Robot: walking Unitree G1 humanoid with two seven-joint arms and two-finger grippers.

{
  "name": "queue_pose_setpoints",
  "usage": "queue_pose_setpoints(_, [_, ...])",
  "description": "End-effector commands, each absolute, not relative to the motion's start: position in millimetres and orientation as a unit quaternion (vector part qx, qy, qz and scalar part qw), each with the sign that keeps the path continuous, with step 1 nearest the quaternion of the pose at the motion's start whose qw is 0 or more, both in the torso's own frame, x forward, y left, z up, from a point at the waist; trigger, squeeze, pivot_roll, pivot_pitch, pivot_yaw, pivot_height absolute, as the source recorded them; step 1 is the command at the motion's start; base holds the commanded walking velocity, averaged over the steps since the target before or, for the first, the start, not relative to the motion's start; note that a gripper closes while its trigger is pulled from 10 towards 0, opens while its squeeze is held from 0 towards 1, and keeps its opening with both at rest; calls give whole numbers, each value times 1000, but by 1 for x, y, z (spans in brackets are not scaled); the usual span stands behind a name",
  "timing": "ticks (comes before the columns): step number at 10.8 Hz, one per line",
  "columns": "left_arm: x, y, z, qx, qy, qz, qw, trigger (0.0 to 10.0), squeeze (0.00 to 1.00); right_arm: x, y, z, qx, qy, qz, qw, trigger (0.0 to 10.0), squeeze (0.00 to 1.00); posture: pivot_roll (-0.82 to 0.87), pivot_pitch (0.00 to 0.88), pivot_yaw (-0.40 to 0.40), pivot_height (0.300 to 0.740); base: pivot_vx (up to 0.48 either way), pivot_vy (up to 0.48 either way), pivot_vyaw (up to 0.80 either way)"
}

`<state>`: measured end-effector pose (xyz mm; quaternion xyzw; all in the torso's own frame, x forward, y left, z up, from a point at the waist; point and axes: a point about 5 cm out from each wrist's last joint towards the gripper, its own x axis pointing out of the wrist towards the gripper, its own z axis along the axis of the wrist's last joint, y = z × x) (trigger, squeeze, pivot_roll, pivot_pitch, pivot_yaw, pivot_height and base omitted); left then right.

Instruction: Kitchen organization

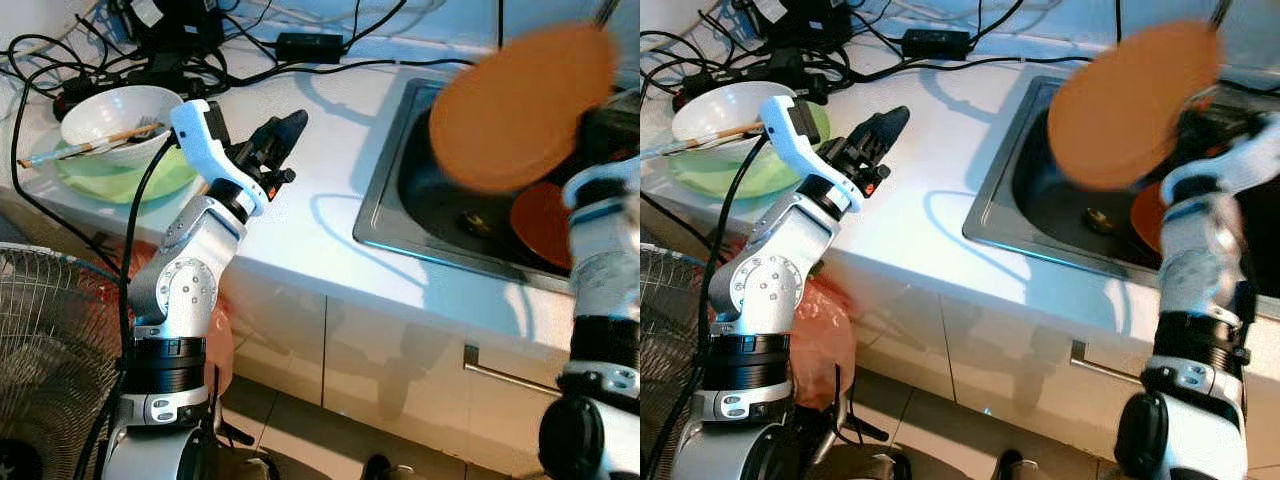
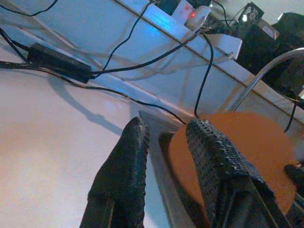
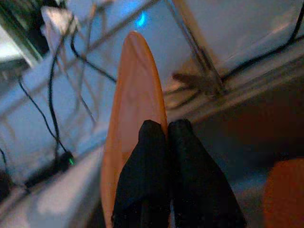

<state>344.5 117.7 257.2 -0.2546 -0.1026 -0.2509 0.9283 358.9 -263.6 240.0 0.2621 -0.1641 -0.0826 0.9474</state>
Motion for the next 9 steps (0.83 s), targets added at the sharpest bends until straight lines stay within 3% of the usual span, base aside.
queue_pose_setpoints(1, [345,119,250,-247,-92,-247,932,10000,0,357,-265,248,250,-185,-77,947,10000,0,66,151,28,740,0,0,0])
queue_pose_setpoints(9, [342,120,245,-213,-91,-235,944,10000,0,370,-242,211,142,-87,-50,985,10000,0,77,170,14,740,0,0,0])
